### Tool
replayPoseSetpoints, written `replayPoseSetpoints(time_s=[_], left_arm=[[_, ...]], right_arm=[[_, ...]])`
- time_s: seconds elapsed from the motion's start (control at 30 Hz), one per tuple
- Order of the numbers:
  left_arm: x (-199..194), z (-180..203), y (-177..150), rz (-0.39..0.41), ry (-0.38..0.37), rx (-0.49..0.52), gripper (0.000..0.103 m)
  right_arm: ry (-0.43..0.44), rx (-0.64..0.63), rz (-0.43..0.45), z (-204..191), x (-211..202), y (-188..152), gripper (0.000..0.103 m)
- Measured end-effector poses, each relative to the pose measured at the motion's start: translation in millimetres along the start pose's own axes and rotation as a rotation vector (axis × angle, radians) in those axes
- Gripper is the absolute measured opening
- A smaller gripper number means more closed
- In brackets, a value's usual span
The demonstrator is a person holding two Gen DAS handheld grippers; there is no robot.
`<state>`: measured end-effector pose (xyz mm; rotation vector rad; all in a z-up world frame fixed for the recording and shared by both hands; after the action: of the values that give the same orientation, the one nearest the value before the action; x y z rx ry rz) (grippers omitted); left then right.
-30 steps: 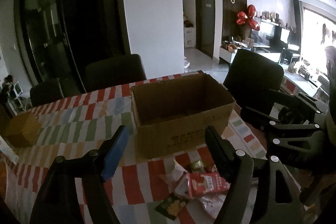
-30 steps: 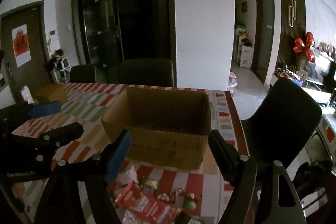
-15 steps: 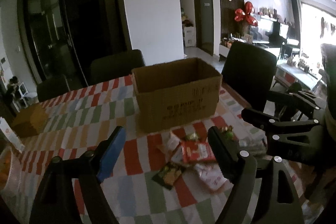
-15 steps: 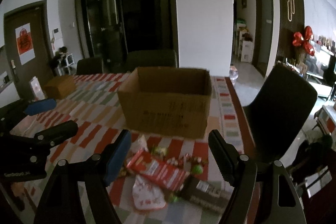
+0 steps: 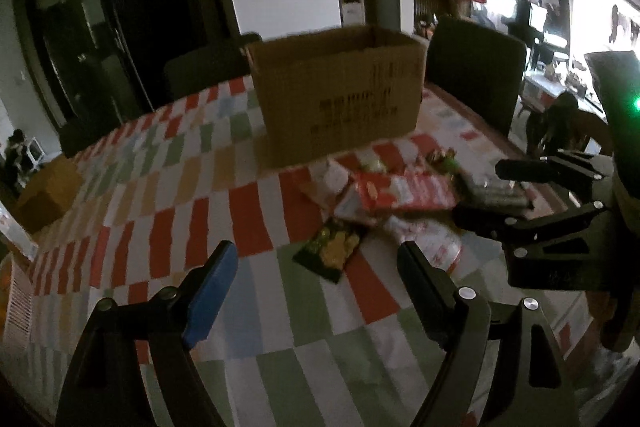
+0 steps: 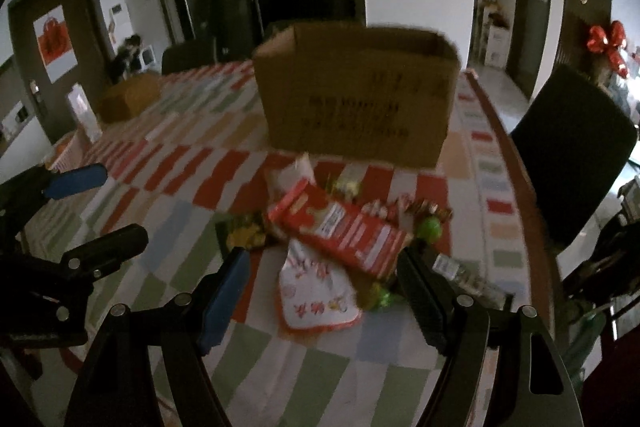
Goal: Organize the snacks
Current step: 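Move both empty tools back down to the snack pile, then grasp the dark green cracker pack with the left tool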
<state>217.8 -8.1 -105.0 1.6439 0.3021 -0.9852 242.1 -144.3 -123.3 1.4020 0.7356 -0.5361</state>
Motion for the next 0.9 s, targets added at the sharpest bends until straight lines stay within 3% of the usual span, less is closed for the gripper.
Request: replayPoseSetpoints(time_s=[0.57, 0.9], left_arm=[[90.7, -11.8, -28.1, -0.164, -0.153, 0.12, 0.082], [127.1, -10.7, -19.3, -0.191, -0.226, 0.118, 0.081]], right_arm=[[0.037, -0.004, -0.212, -19.2, 82.6, -31.0, 0.076], [0.016, 0.027, -0.234, -11.6, 101.5, -26.5, 0.074]])
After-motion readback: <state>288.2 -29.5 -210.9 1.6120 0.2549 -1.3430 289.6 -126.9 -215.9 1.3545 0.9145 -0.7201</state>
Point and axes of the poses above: each gripper's, at about its wrist camera, not at the fingertips, and x roughly the way its jaws point, z to its right, y to its top, the point moved 10 cm from there along x, roughly the way its jaws point, and after that the axes turned 8 degrees about -y, right-handed, at the moved point
